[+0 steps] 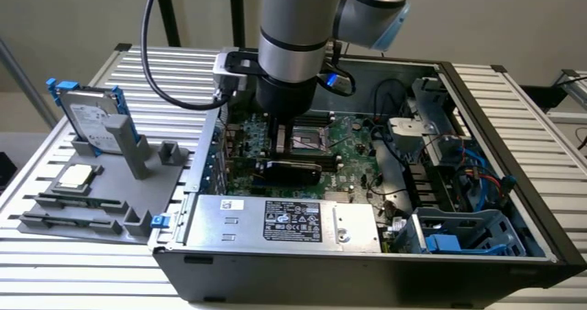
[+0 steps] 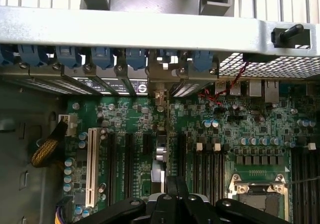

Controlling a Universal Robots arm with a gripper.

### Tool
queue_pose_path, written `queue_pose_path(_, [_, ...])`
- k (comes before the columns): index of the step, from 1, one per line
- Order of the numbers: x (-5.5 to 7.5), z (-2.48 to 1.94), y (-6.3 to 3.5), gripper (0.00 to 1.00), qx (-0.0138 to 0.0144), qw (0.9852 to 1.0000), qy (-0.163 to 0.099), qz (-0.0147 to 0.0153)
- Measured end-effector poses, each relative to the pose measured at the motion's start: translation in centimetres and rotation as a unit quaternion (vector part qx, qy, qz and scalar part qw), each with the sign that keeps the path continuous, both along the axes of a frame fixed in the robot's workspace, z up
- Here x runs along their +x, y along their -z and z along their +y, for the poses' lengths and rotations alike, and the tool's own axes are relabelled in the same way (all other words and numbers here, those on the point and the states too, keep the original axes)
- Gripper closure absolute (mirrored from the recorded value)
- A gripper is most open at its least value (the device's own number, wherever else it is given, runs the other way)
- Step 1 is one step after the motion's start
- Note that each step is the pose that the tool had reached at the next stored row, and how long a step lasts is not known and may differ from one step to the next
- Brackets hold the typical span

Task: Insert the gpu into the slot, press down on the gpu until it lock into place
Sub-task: 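Press down on the gpu until it lock into place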

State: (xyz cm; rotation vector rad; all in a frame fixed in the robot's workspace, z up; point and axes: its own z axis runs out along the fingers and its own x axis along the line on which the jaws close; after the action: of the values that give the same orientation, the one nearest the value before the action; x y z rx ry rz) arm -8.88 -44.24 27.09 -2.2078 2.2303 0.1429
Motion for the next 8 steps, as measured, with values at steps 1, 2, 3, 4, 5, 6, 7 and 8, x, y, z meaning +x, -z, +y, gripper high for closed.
queue_pose_path(1, [0.00,0.02,0.00,0.89,-0.0013,1.0000,0.000,0.0000])
queue_pose_path(2, [0.00,0.04,0.00,0.89,-0.0025,1.0000,0.000,0.0000])
queue_pose_path(3, [0.00,0.06,0.00,0.89,-0.0040,1.0000,0.000,0.0000])
queue_pose_path(4, [0.00,0.07,0.01,0.89,-0.0053,1.0000,0.000,0.0000])
queue_pose_path(5, [0.00,0.07,0.01,0.89,-0.0064,1.0000,0.000,0.0000])
queue_pose_path(6, [0.00,0.08,0.01,0.89,-0.0071,1.0000,0.000,0.0000])
queue_pose_path(7, [0.00,0.09,0.01,0.89,-0.0077,1.0000,0.000,0.0001])
queue_pose_path(8, [0.00,0.10,0.01,0.89,-0.0083,1.0000,0.000,0.0002])
